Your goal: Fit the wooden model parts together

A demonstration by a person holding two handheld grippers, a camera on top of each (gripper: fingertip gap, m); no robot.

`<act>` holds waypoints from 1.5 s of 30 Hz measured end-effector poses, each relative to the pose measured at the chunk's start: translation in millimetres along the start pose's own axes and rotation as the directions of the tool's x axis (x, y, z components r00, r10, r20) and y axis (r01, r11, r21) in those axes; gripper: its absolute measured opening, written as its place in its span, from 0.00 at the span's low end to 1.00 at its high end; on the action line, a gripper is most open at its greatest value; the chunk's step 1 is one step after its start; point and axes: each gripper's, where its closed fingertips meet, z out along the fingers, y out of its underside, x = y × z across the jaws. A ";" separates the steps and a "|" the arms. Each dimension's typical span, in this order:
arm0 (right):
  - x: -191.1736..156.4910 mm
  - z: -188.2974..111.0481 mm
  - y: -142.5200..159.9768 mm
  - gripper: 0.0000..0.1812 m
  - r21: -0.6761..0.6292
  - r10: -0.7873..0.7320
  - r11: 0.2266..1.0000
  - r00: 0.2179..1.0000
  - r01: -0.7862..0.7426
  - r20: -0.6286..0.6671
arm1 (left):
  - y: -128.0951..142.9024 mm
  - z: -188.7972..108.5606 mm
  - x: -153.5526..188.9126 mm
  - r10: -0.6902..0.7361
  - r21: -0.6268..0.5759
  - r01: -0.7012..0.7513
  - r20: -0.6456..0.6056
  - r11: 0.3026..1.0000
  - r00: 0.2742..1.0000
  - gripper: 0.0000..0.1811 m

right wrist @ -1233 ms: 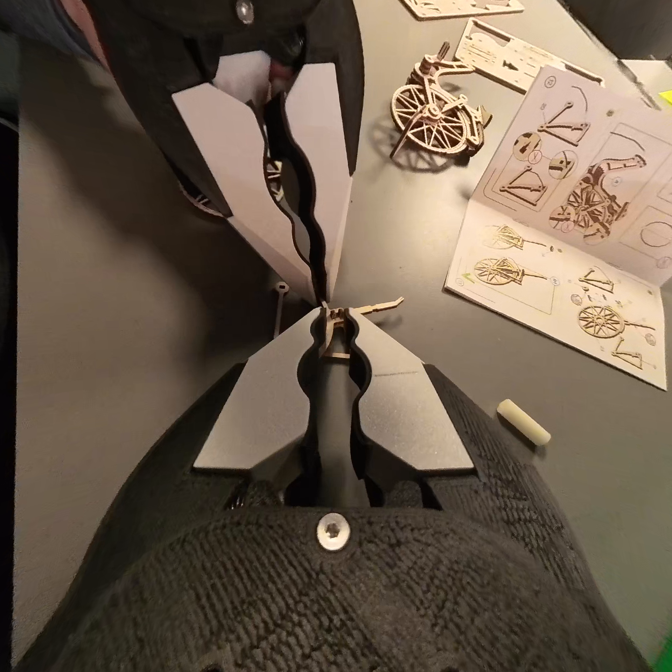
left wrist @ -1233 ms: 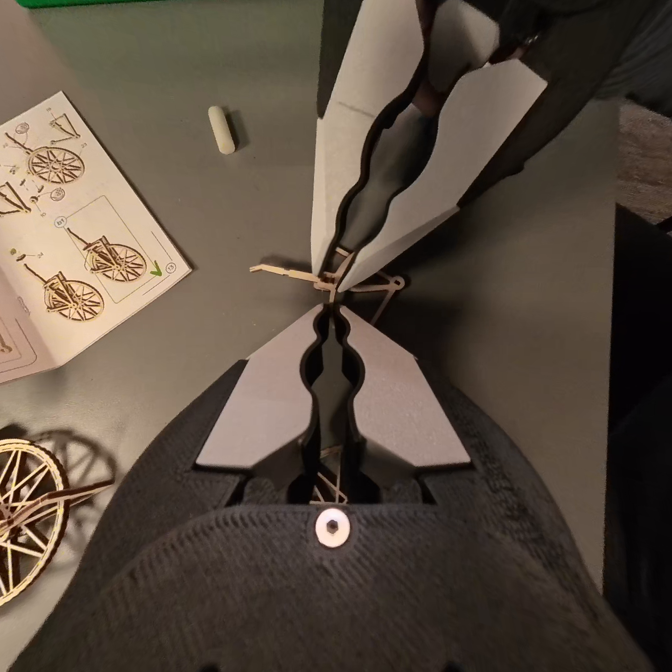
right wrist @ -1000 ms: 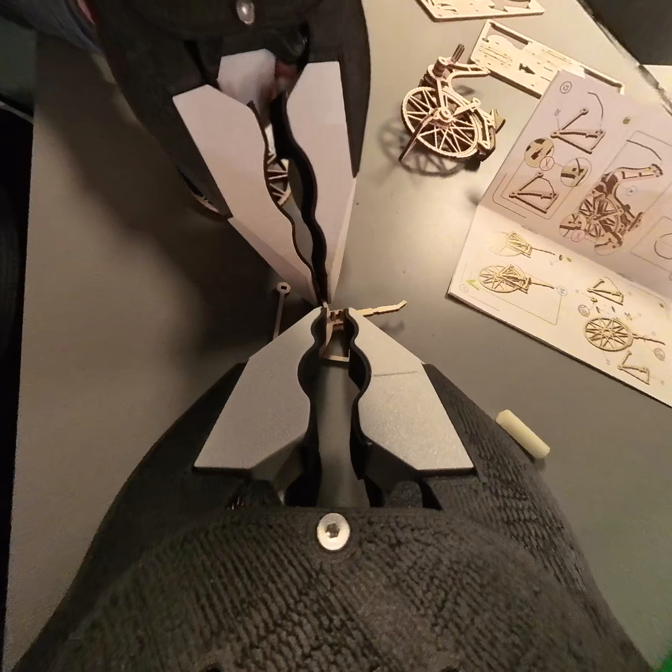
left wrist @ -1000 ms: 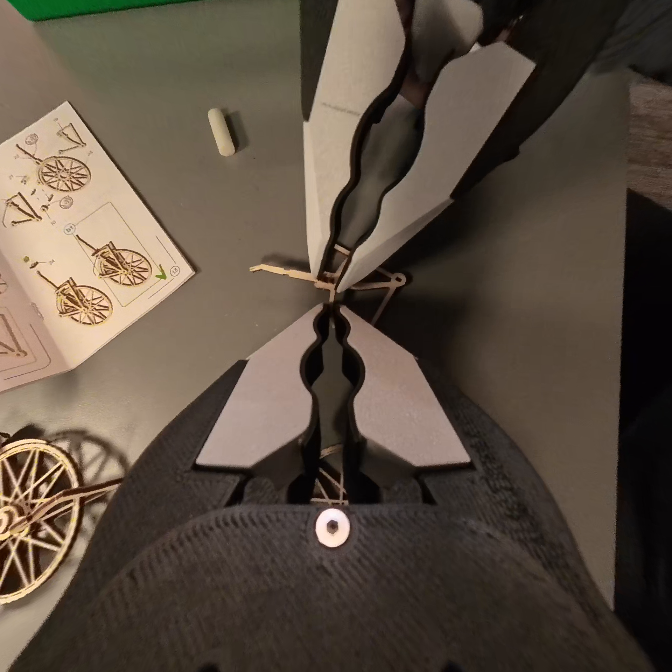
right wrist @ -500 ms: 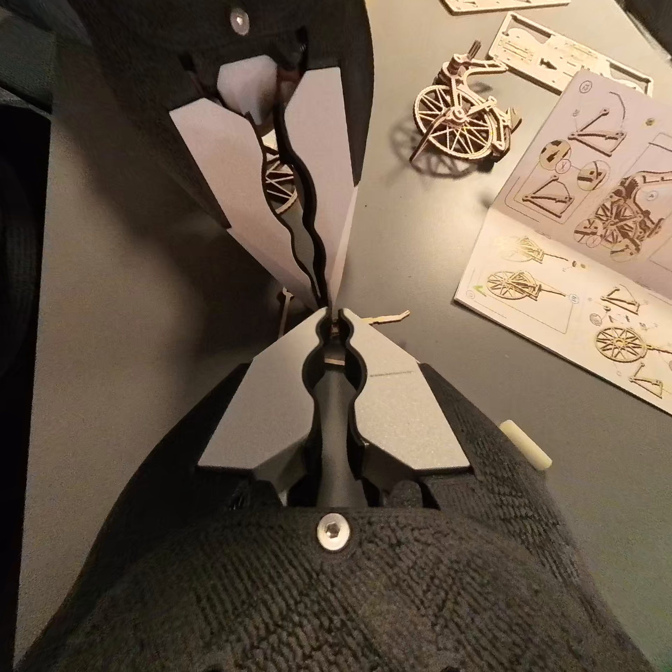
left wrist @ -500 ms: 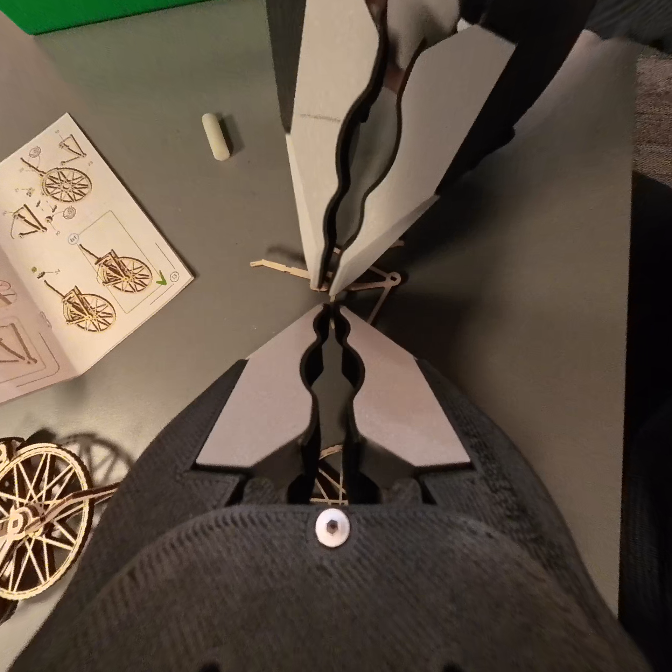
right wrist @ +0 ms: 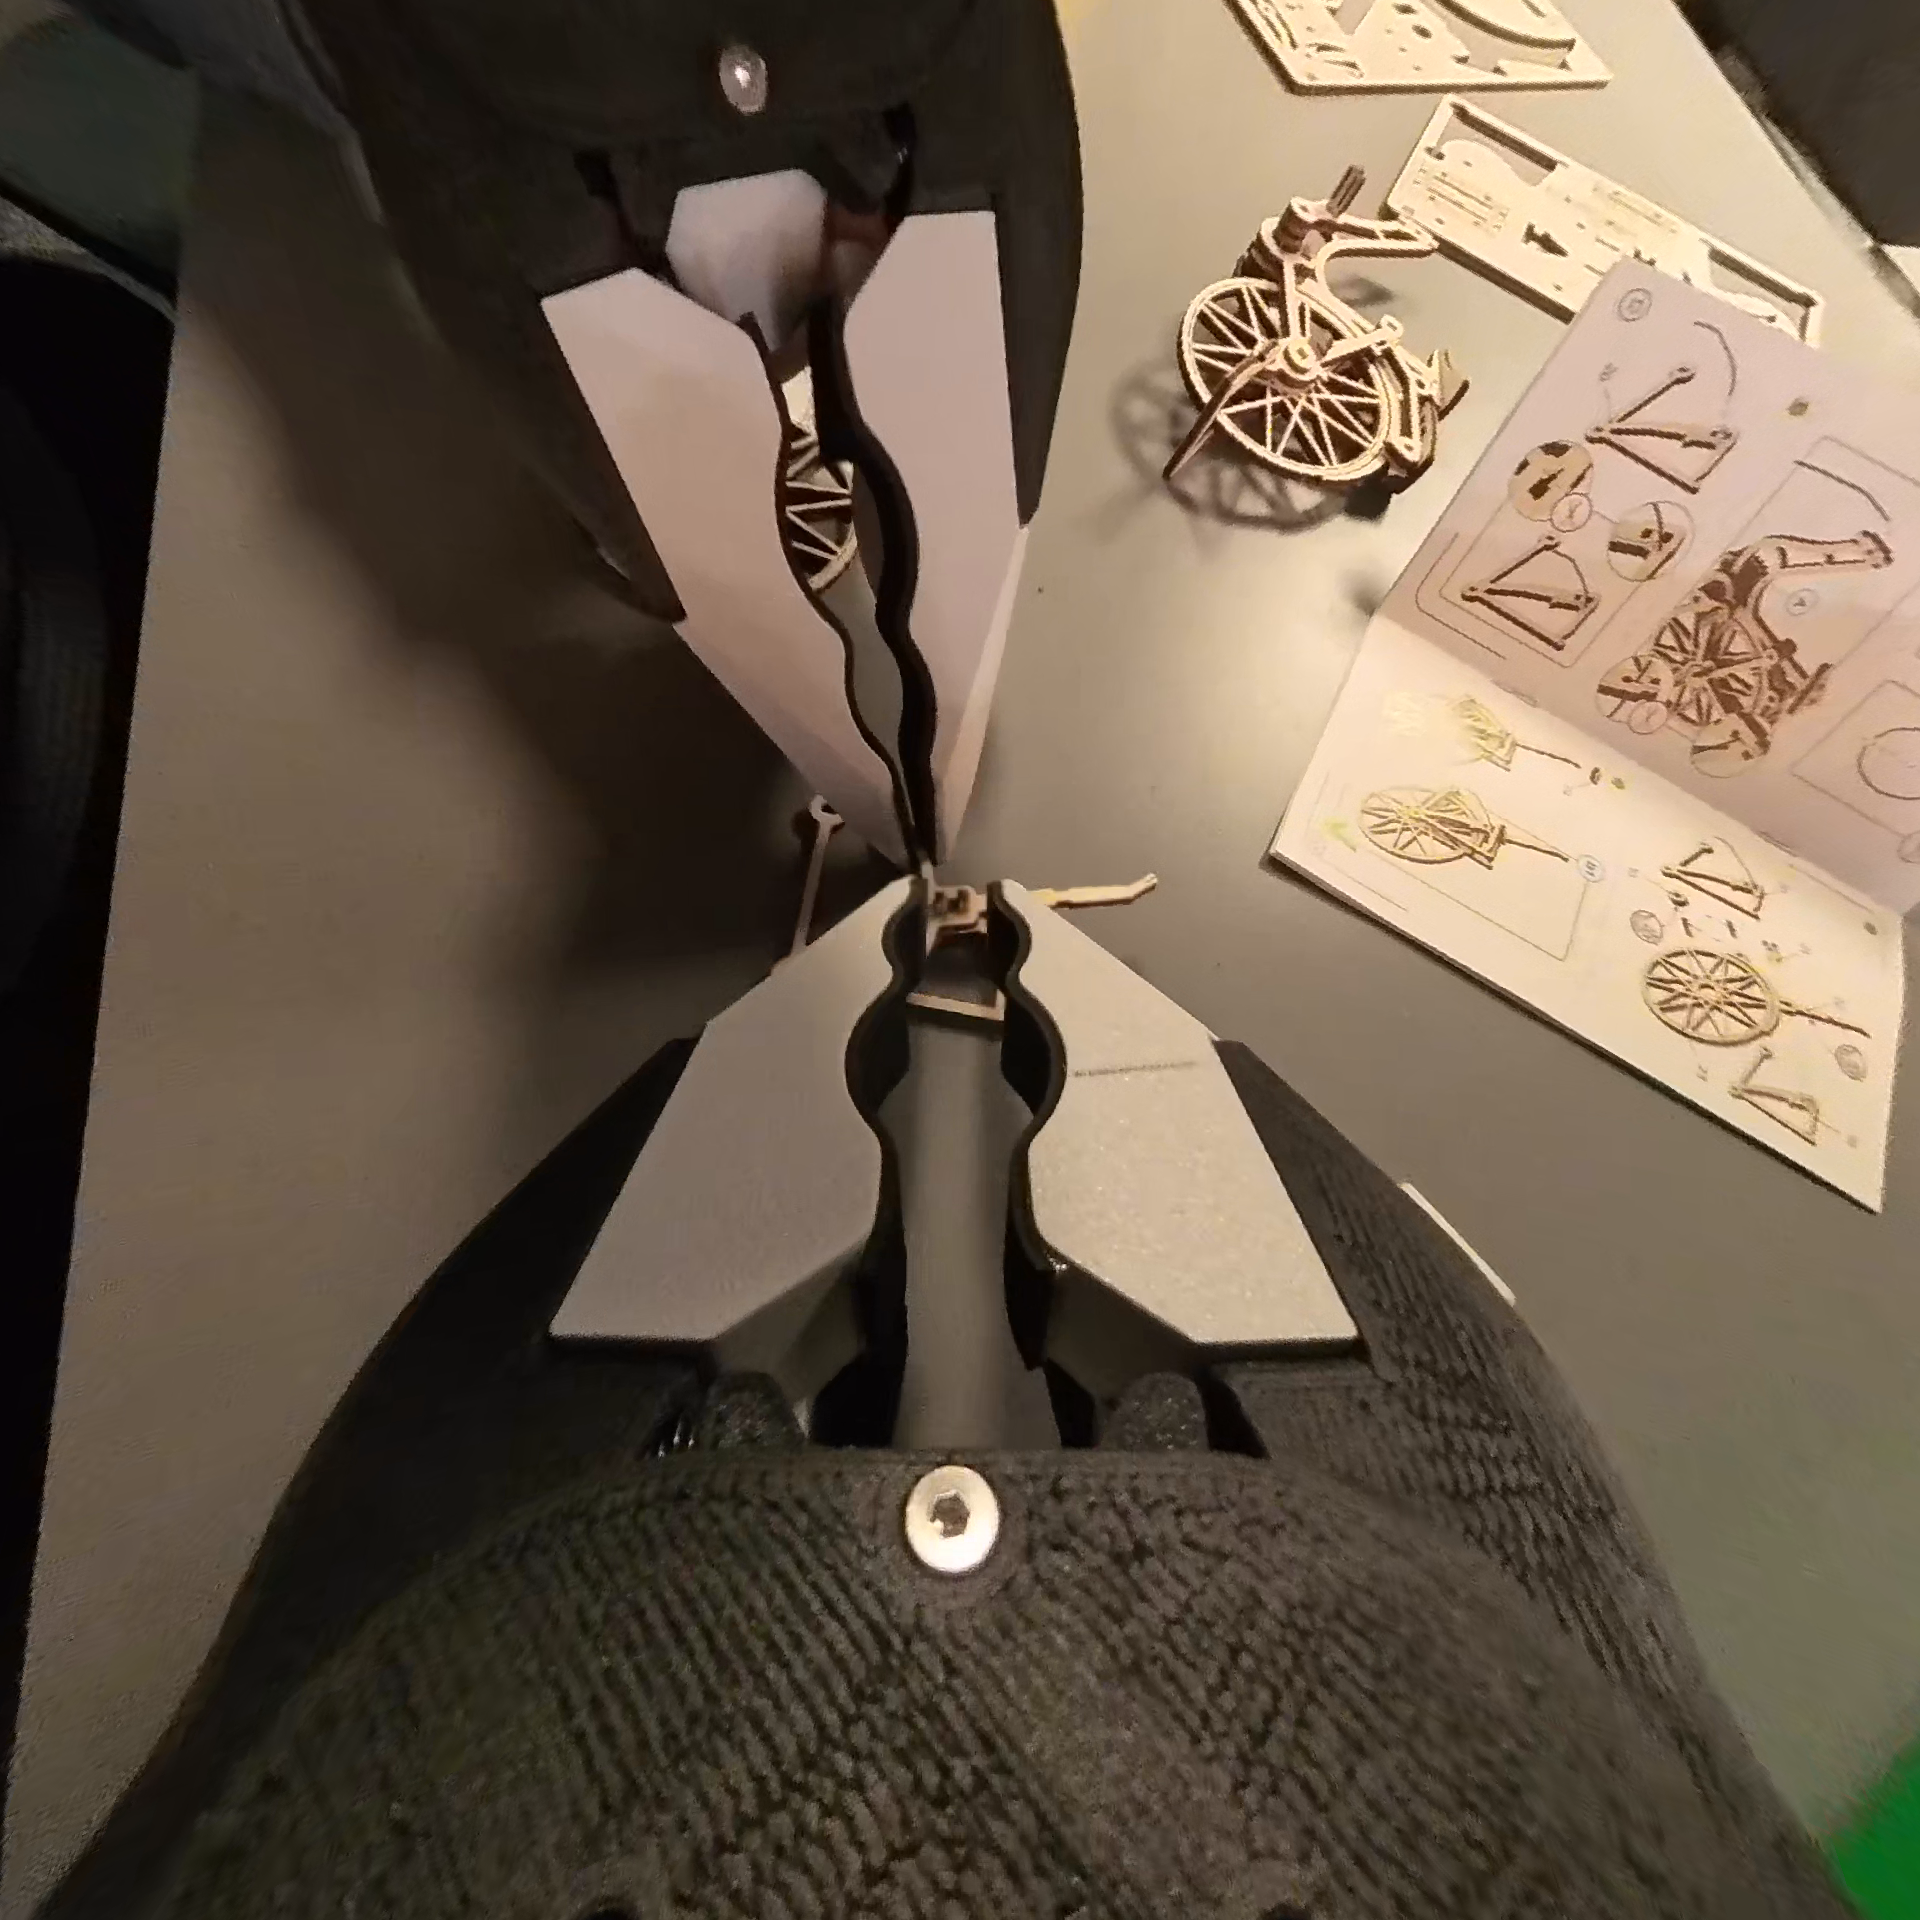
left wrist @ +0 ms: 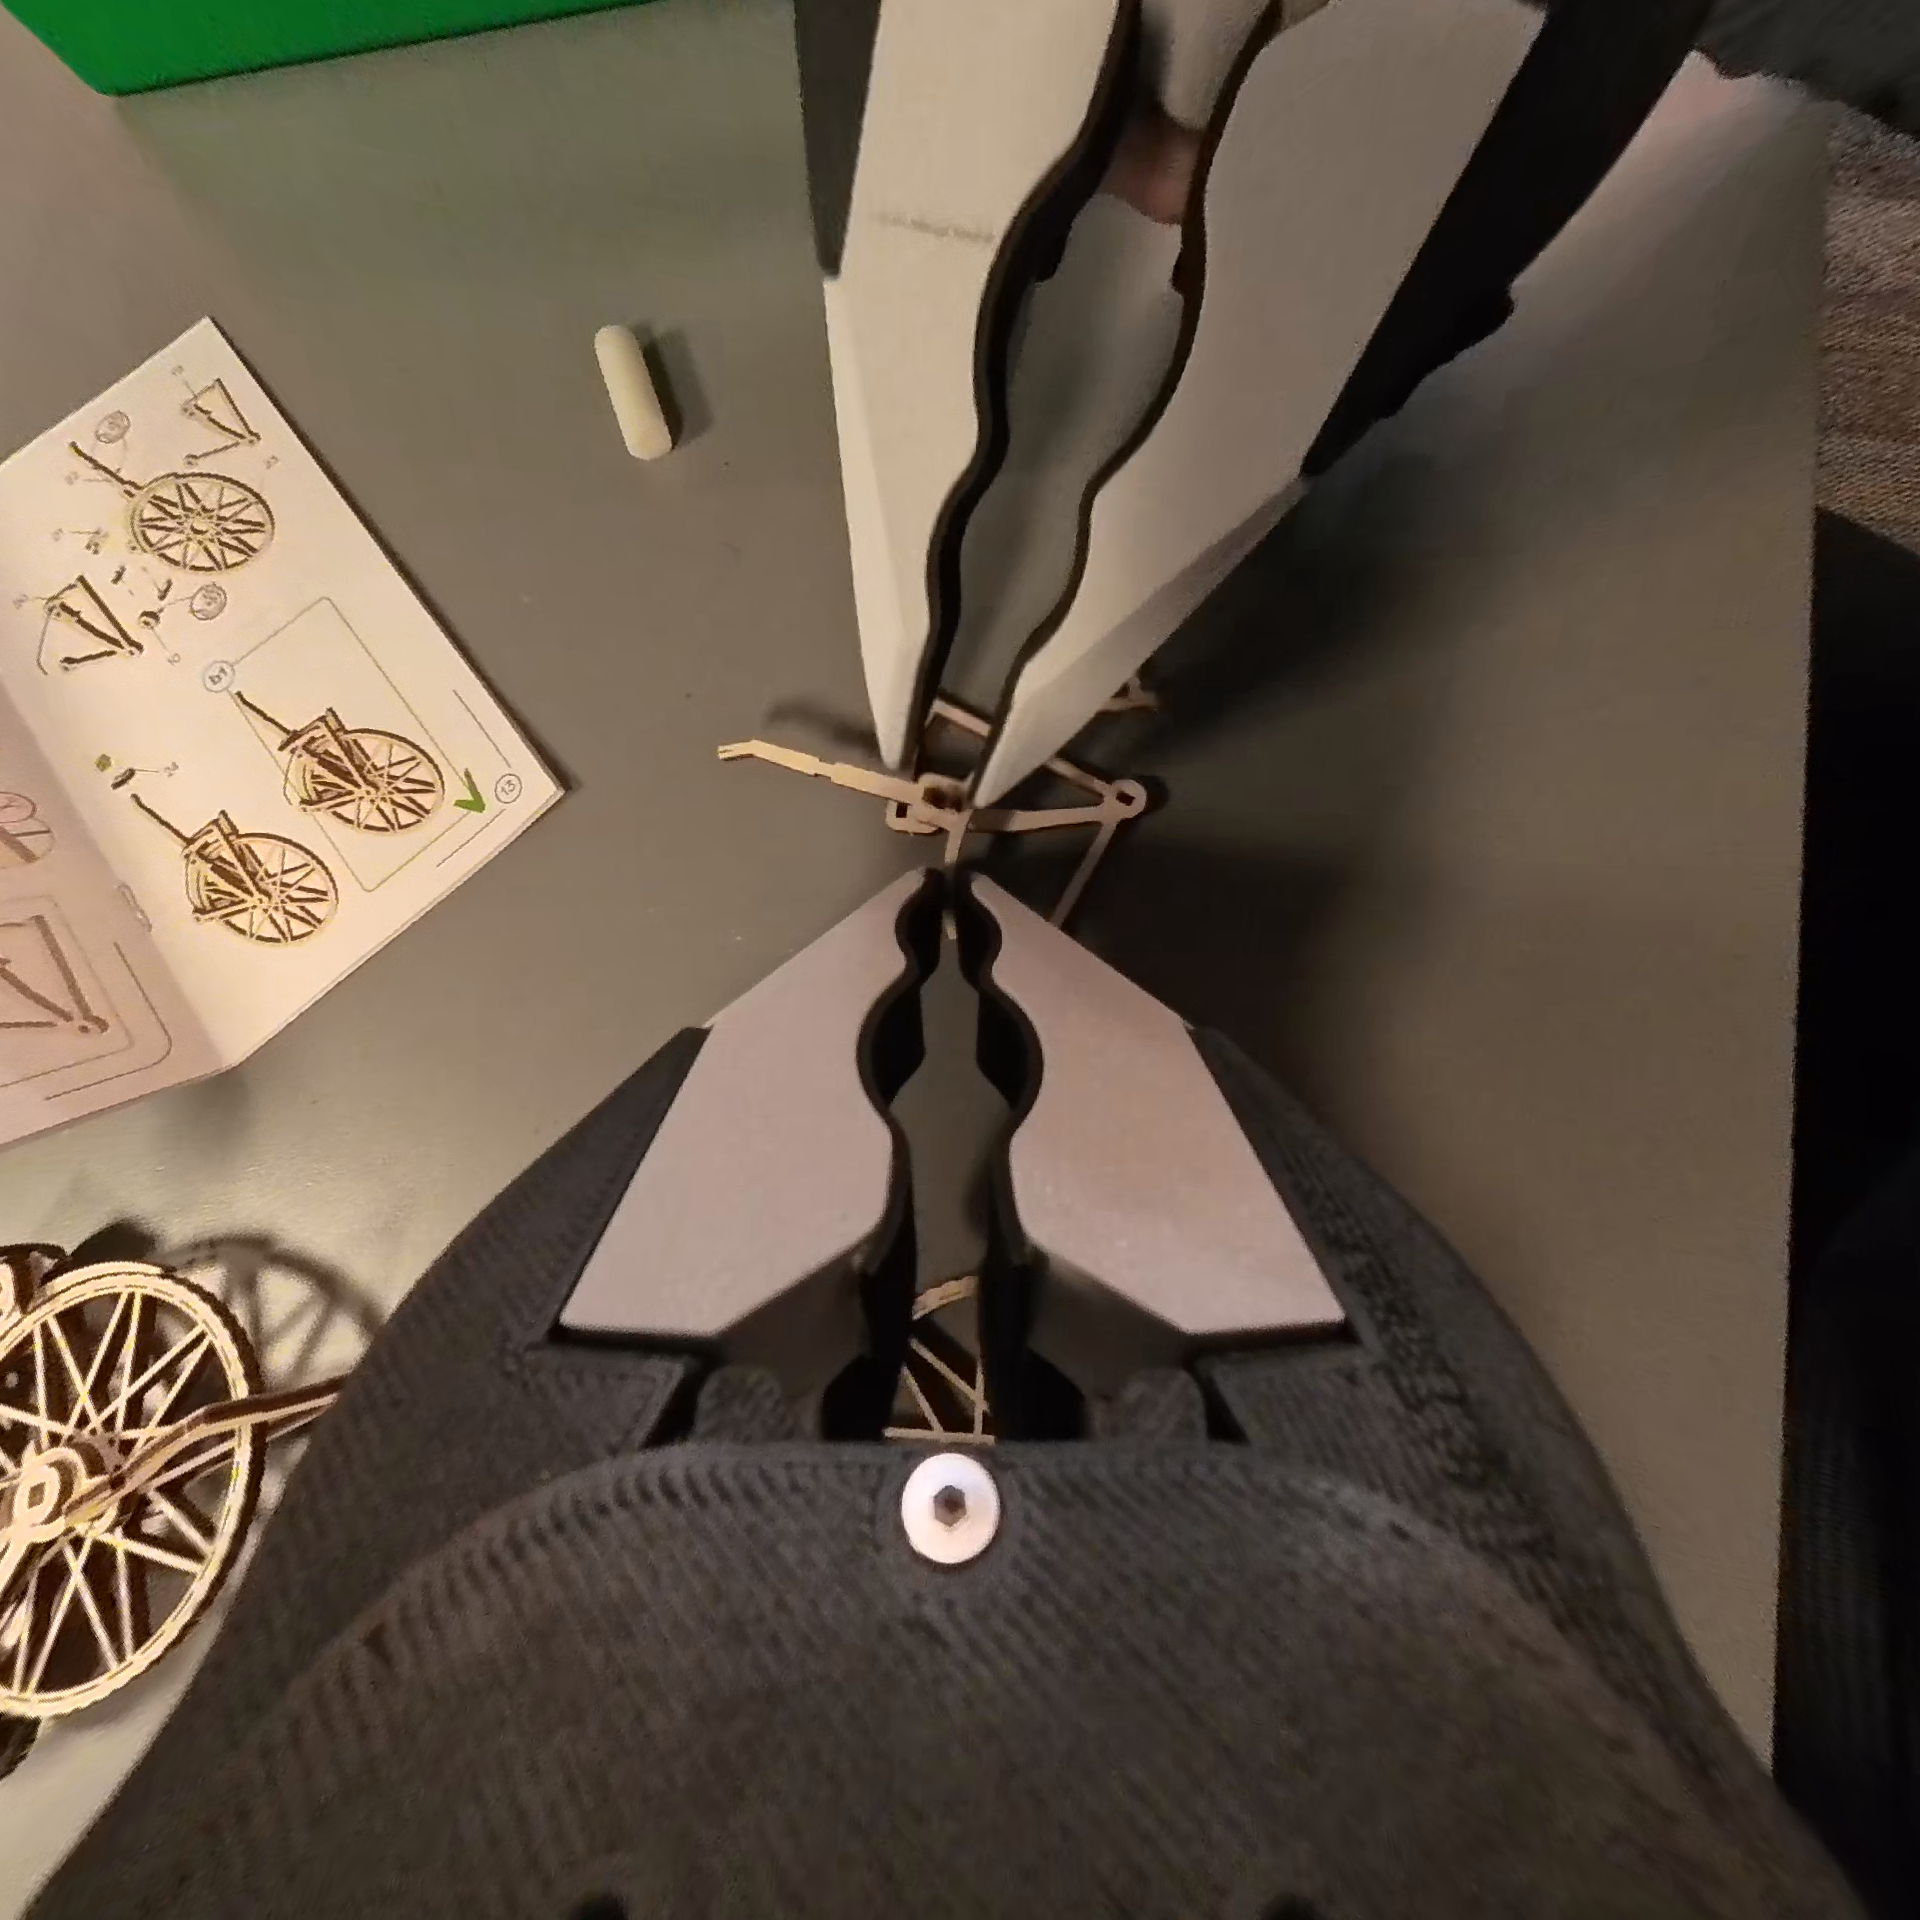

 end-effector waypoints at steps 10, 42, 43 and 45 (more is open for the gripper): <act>0.5 4.3 3.9 0.02 -0.031 -0.021 0.999 1.000 0.022 0.007 | -2.4 -1.6 -1.4 0.015 0.011 -0.015 0.020 1.000 1.000 0.00; 3.4 4.9 4.0 0.01 0.047 0.031 0.998 0.983 -0.040 0.184 | 9.4 -10.5 10.6 0.142 0.117 -0.113 -0.279 0.987 0.950 0.16; 3.8 4.8 4.1 0.02 0.046 0.033 0.998 0.983 -0.042 0.183 | 9.1 -10.4 10.6 0.142 0.120 -0.112 -0.282 0.986 0.949 0.15; 4.7 4.7 4.4 0.02 0.045 0.040 0.998 0.983 -0.048 0.180 | 8.2 -9.6 11.0 0.134 0.131 -0.100 -0.290 0.986 0.948 0.07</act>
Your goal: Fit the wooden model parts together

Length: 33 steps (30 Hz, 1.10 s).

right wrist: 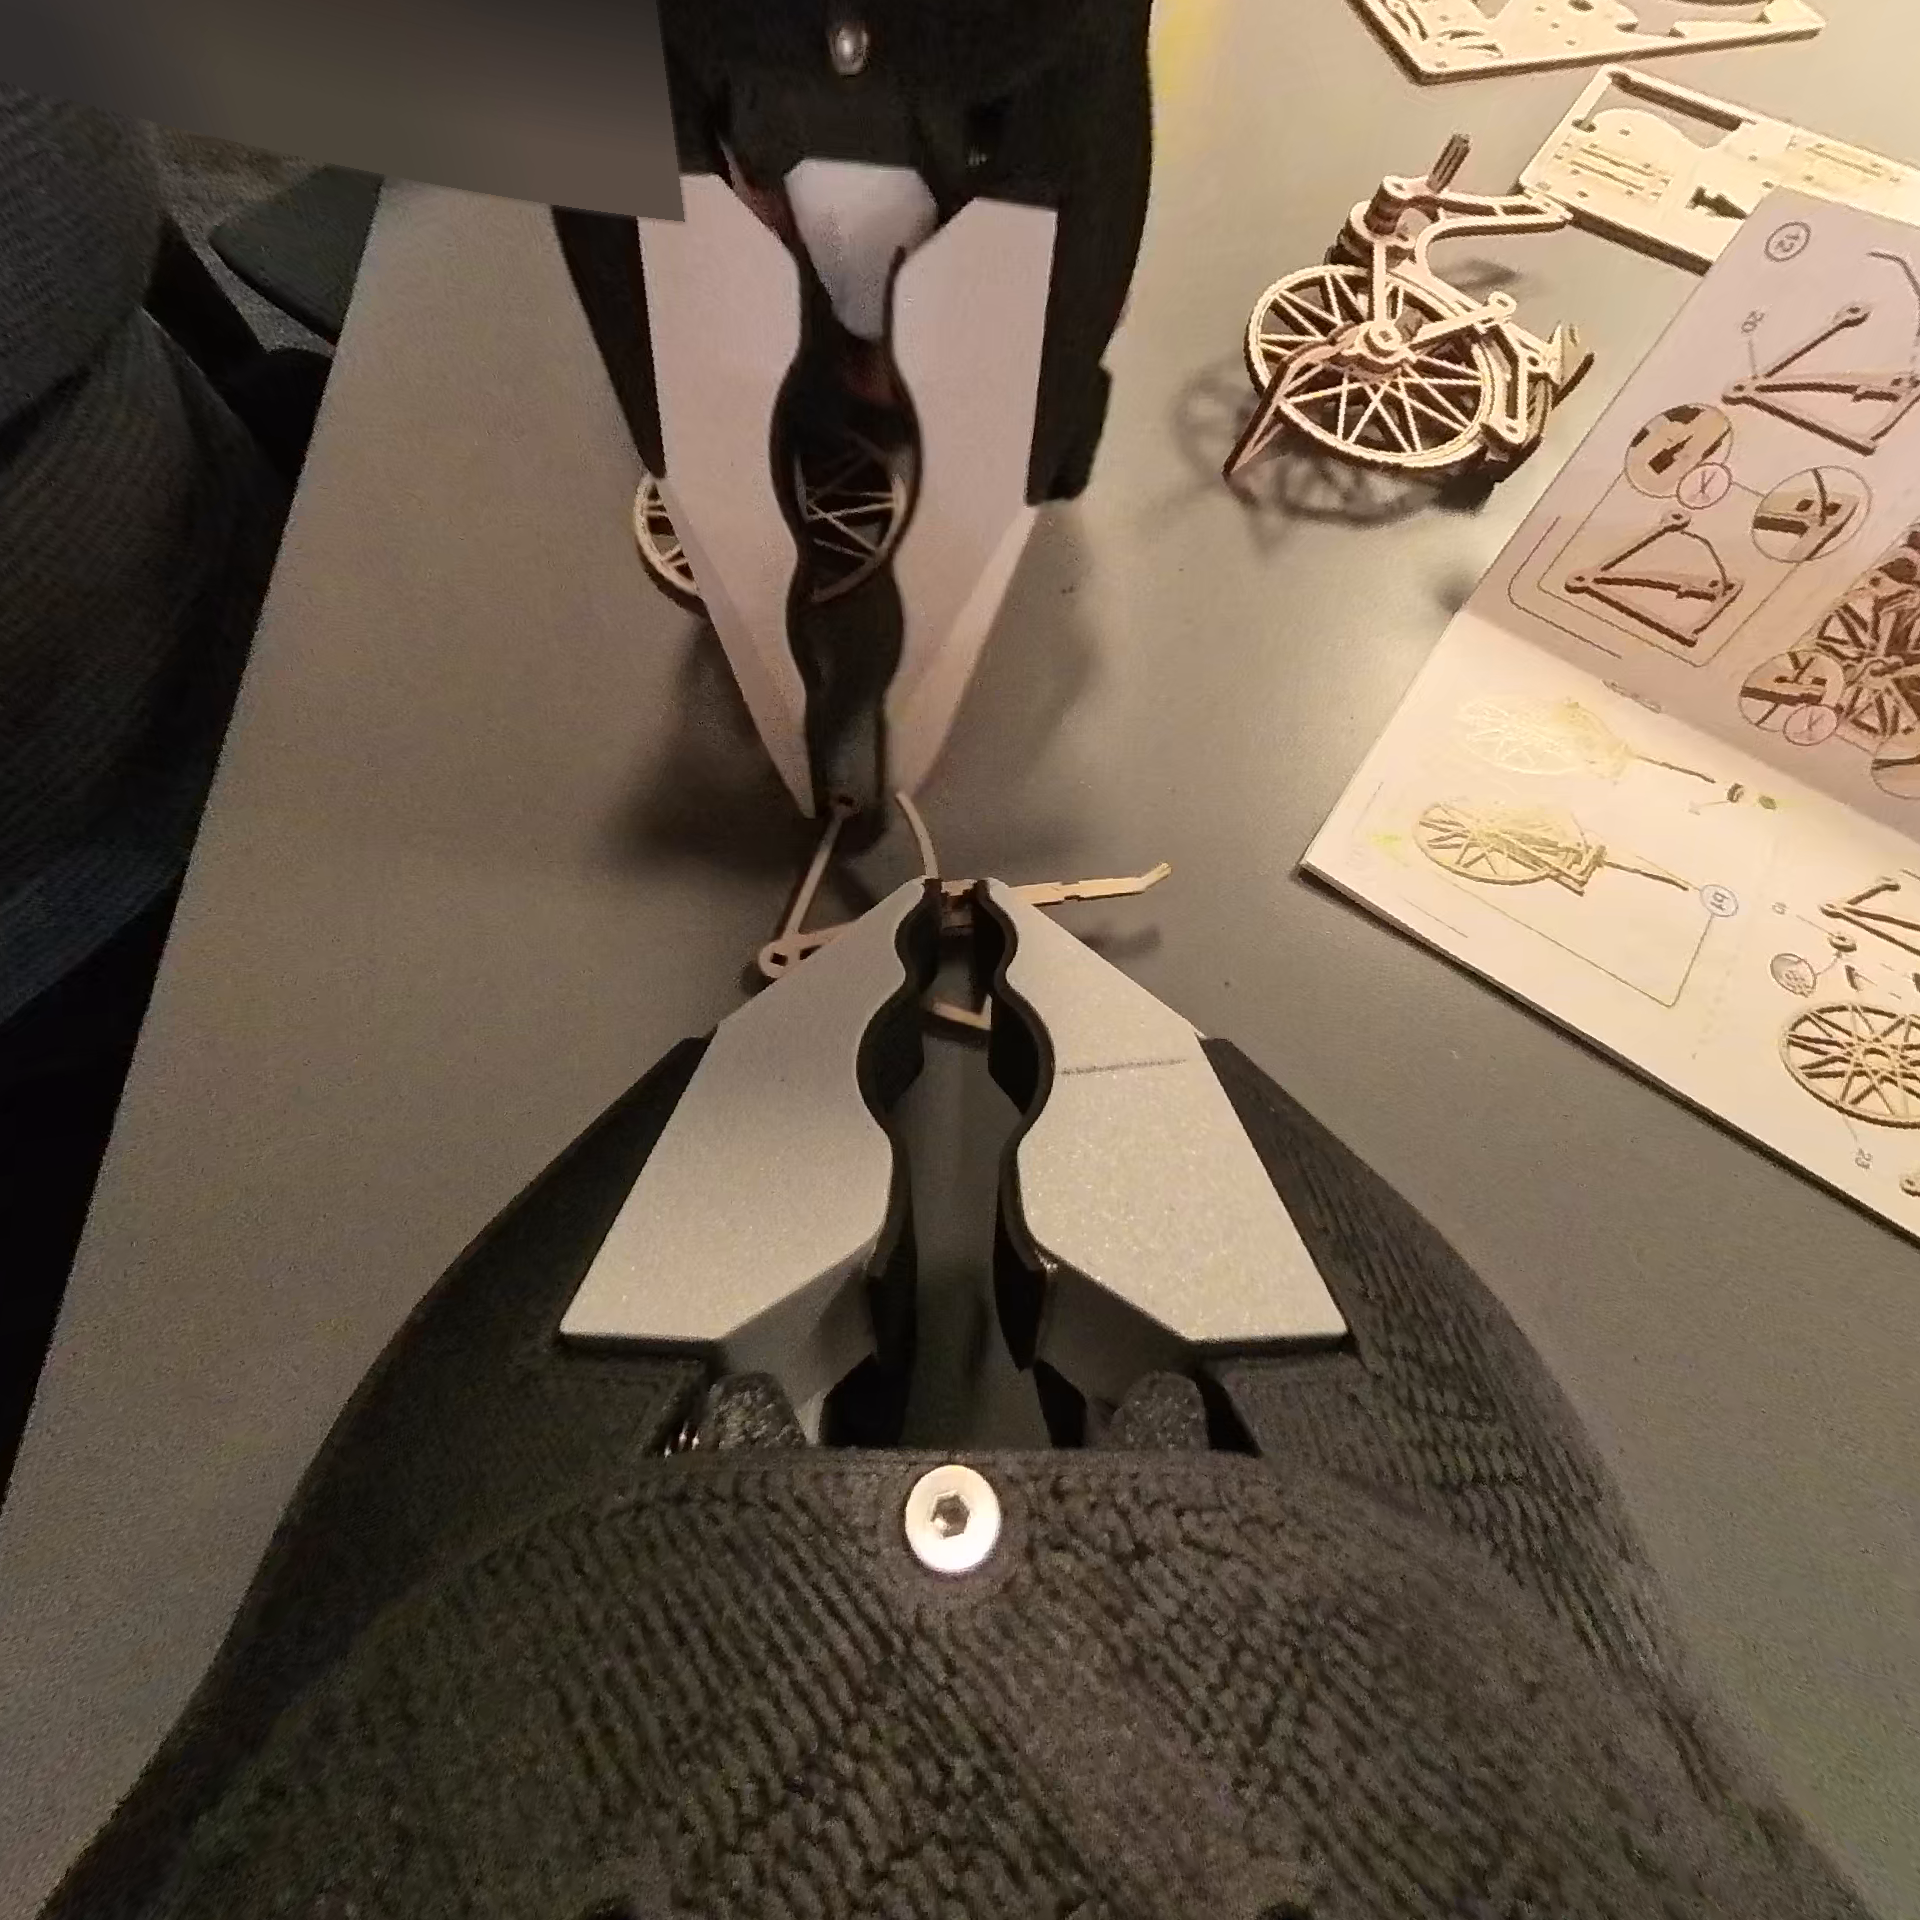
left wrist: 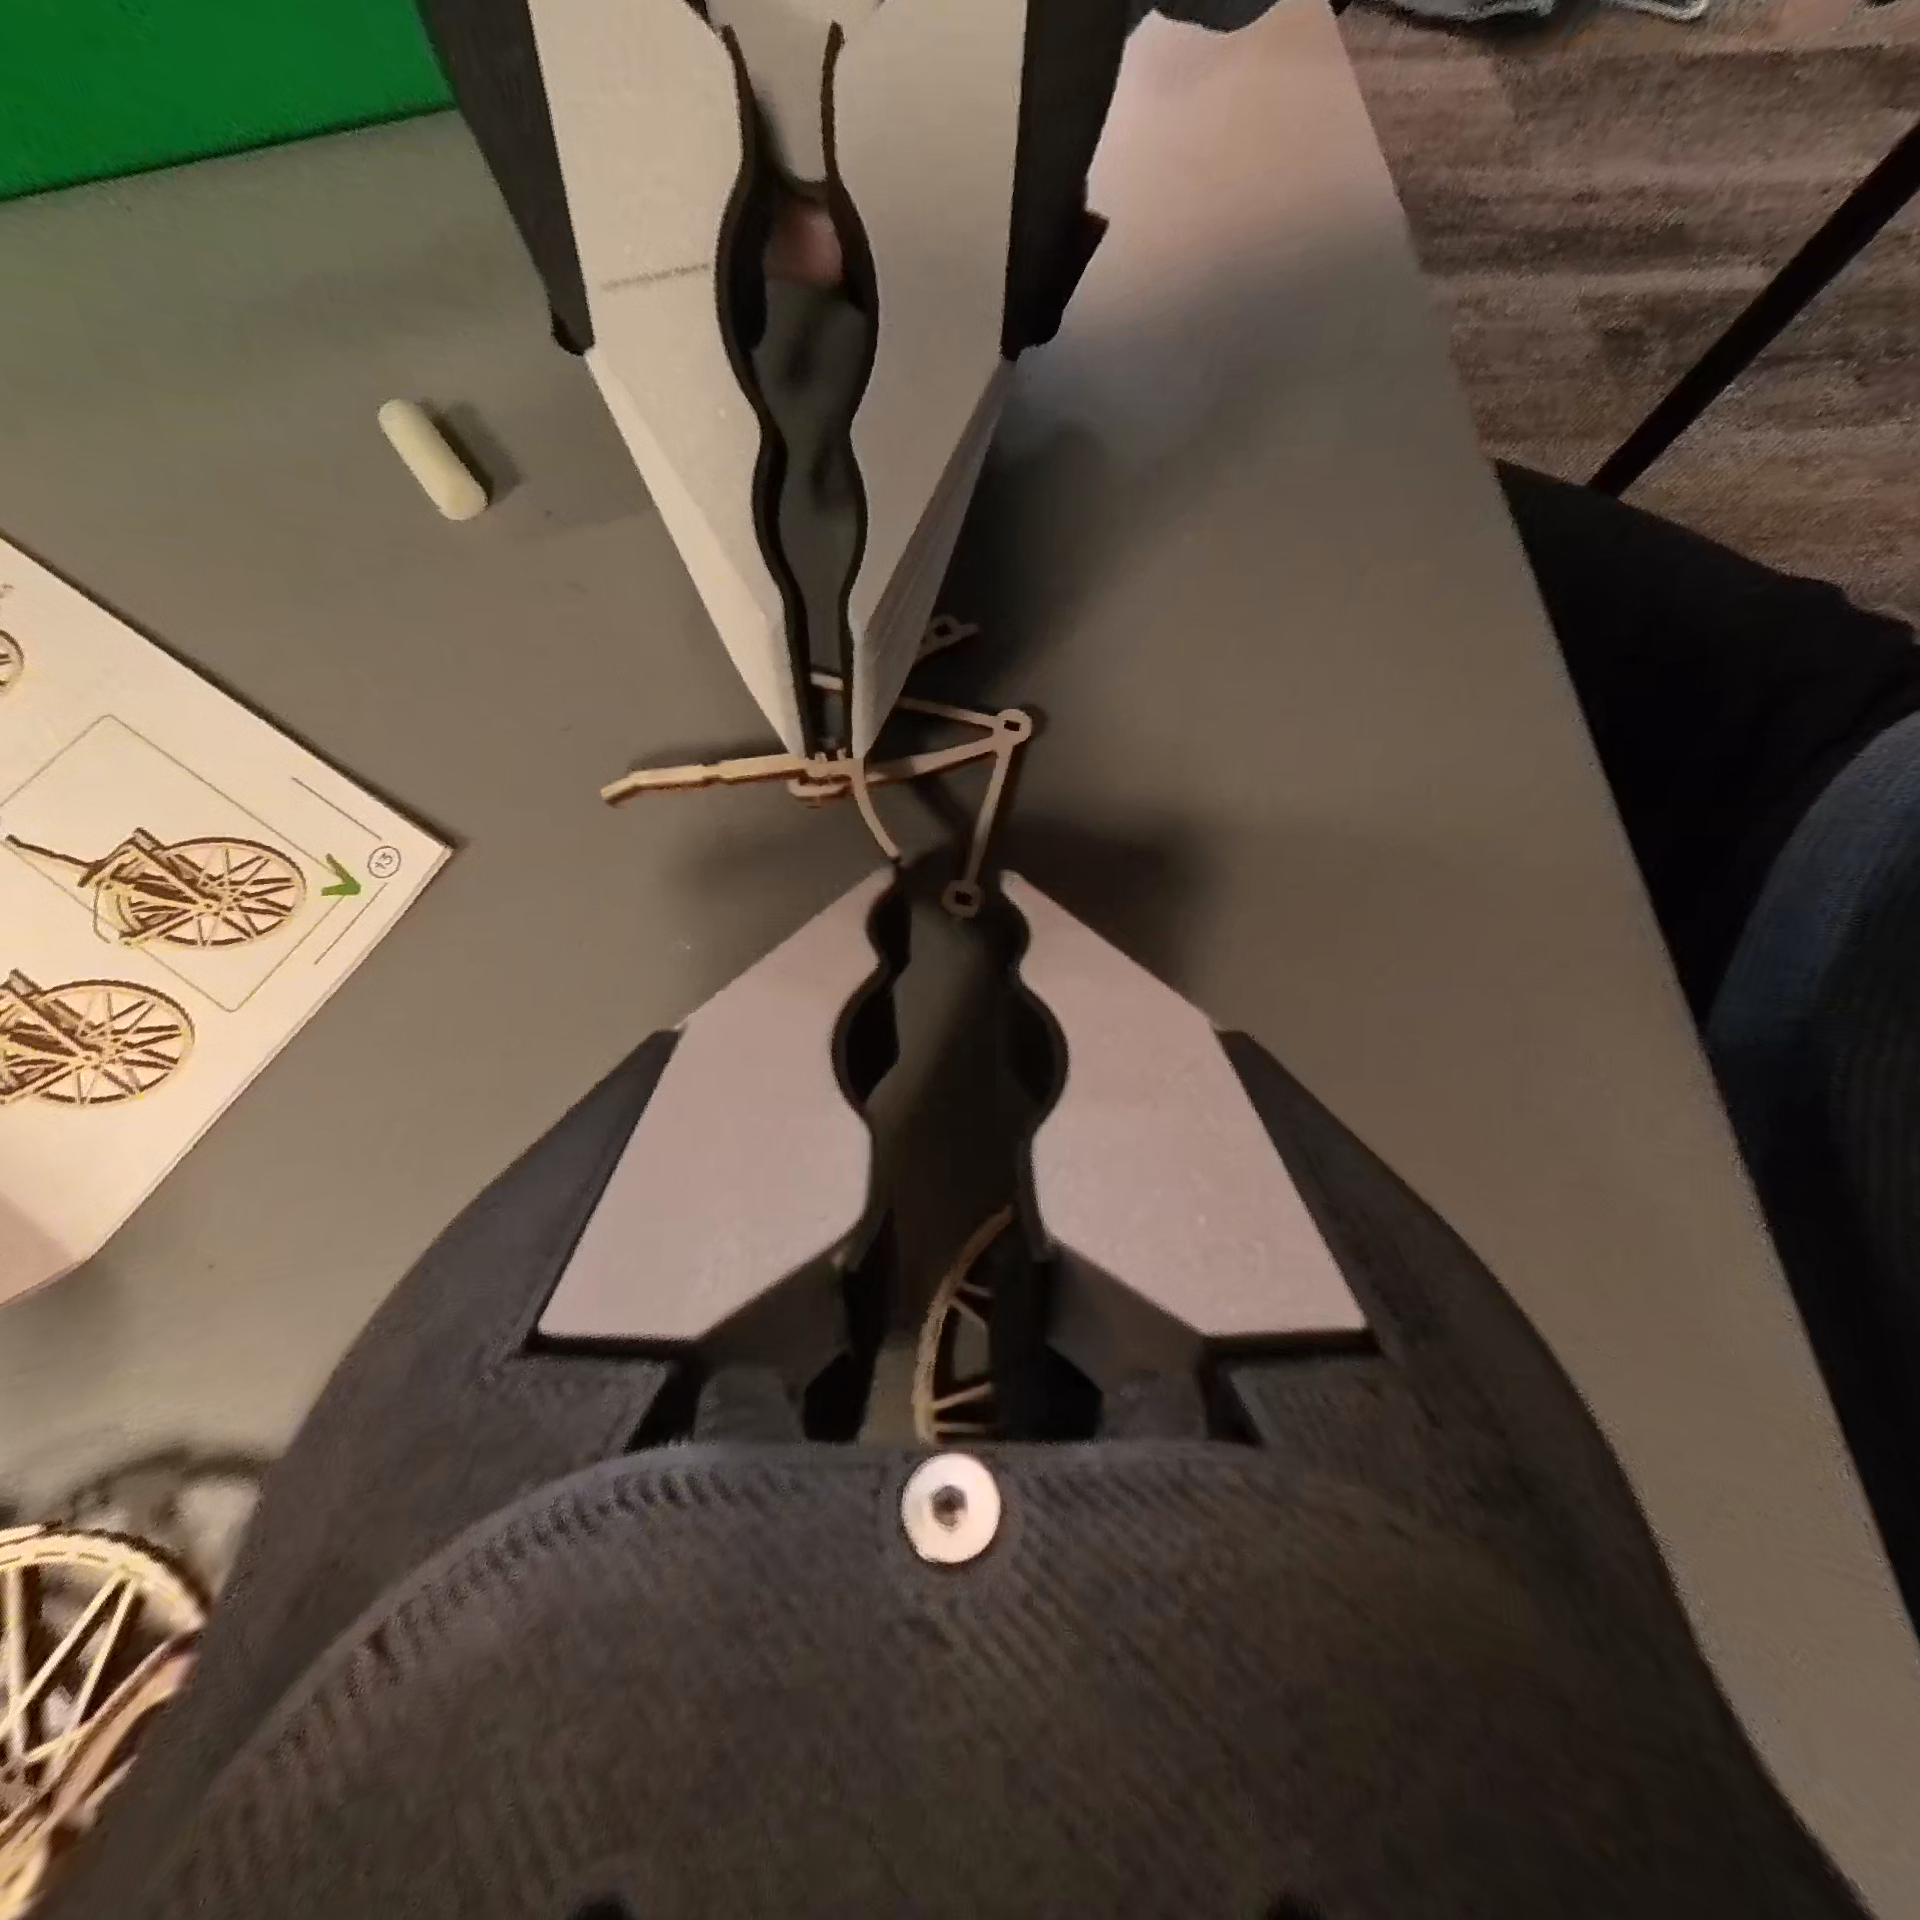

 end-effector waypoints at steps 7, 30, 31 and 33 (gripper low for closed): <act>2.4 -1.5 -0.8 0.01 0.012 0.033 0.999 0.999 -0.033 0.004 | -0.7 0.4 3.0 -0.017 0.009 0.017 -0.030 1.000 0.999 0.04; 5.4 0.4 0.6 0.02 -0.001 0.077 0.997 0.997 -0.077 0.009 | -0.5 0.2 2.3 -0.031 0.011 0.032 -0.036 0.999 0.999 0.04; 5.3 0.4 0.5 0.02 -0.001 0.076 0.997 0.997 -0.076 0.009 | -0.5 0.3 2.3 -0.031 0.011 0.032 -0.036 0.999 0.999 0.04; 5.8 0.1 1.0 0.02 -0.002 0.073 0.997 0.997 -0.073 0.005 | -0.6 0.4 2.3 -0.032 0.011 0.032 -0.036 0.999 0.999 0.04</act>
